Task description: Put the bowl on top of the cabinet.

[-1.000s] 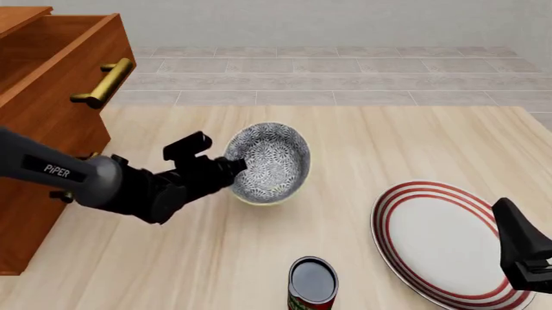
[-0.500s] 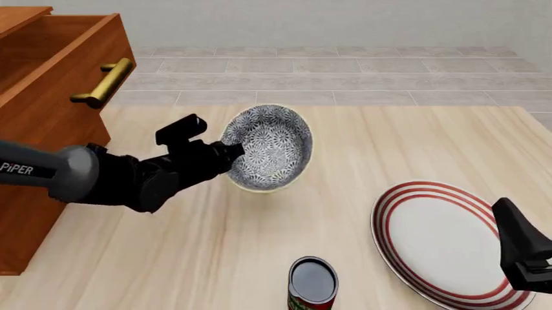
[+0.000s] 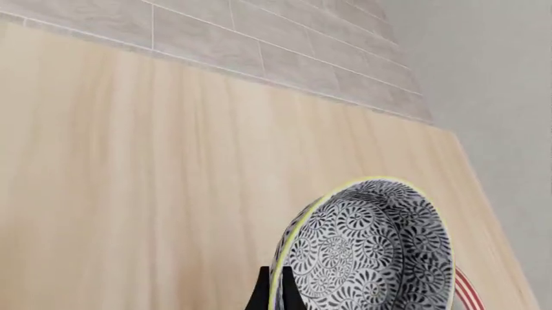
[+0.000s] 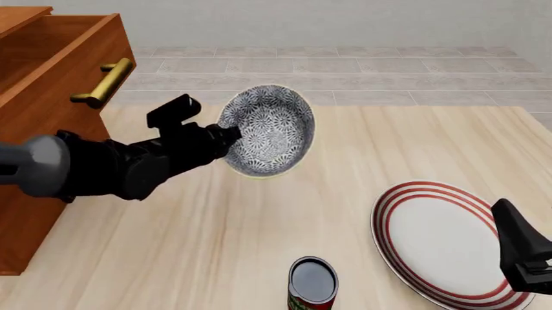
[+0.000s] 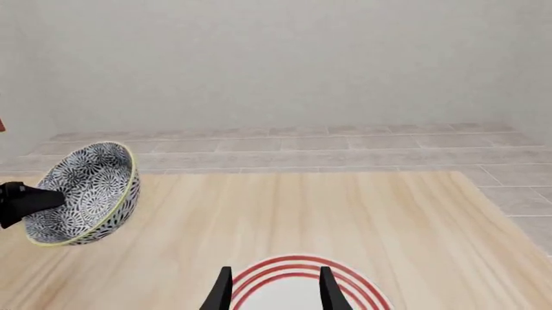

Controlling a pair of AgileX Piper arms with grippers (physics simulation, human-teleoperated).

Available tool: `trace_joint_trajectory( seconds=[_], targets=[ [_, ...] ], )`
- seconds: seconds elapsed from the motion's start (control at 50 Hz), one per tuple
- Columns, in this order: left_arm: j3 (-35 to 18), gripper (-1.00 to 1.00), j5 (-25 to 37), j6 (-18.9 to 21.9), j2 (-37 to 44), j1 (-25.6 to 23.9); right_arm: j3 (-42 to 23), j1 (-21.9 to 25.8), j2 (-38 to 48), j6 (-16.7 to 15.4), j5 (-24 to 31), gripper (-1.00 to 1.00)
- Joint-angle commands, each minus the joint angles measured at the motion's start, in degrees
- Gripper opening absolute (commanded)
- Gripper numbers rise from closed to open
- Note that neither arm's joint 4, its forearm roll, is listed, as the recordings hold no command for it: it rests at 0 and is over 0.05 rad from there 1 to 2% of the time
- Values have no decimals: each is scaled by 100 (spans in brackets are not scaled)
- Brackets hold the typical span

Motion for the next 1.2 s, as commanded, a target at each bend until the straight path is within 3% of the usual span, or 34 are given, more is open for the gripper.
trace_joint_trajectory(
  seconds=[0.02,1.2],
  targets=[
    [-115,-100,250,95,-312,39,1,30,4,1,4,100],
    [-824,-100,1523,606,-1460,405,3,72,130,-11,-115,100]
  ],
)
